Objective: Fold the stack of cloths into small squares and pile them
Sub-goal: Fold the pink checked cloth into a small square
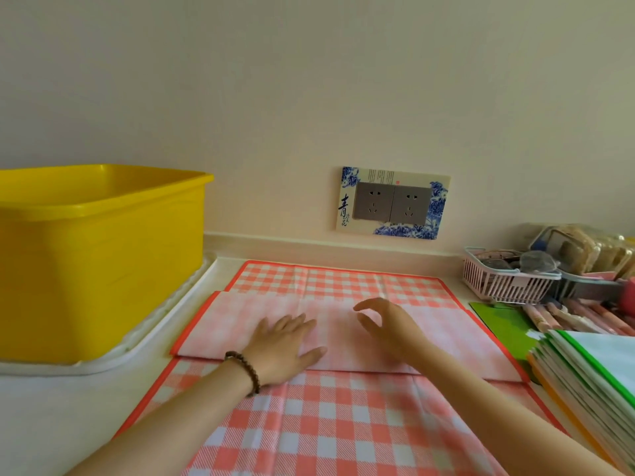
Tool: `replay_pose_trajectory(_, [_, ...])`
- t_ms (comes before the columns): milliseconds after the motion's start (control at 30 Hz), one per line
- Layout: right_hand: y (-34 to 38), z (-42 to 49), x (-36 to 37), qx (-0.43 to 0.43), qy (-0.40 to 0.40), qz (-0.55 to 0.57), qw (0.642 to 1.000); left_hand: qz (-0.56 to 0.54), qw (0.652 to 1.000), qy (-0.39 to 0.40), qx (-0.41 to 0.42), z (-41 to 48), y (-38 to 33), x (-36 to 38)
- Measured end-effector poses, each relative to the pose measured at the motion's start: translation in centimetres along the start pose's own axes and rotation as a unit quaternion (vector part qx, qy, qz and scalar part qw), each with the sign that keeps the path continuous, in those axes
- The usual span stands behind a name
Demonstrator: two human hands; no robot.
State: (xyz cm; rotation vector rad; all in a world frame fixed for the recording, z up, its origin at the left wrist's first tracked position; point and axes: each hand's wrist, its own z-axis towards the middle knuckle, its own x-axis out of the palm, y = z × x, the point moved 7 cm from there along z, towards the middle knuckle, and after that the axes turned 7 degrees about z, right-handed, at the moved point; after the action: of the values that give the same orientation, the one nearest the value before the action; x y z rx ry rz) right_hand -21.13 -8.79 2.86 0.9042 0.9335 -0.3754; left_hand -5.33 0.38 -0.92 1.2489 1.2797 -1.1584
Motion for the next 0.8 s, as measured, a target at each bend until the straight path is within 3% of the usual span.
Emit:
replay_pose_trajectory(200, [2.7, -2.0, 4.4, -0.031, 0.060, -0.055, 0.996, 0.003, 1.000, -0.010, -0.004, 0.2, 0.1, 0.7])
replay_pose_trajectory(333, [1.9, -2.6, 5.5, 0.016, 0.101, -0.090, 0.991, 0.000, 1.000, -0.014, -0.007, 0.2, 0.1, 0.7])
replay_pose_trajectory(800, [-5.0, -5.6, 0.6, 0.111, 0.117, -0.147, 0.976, -0.009, 1.000, -0.003, -0.001, -0.3, -0.1, 0.5])
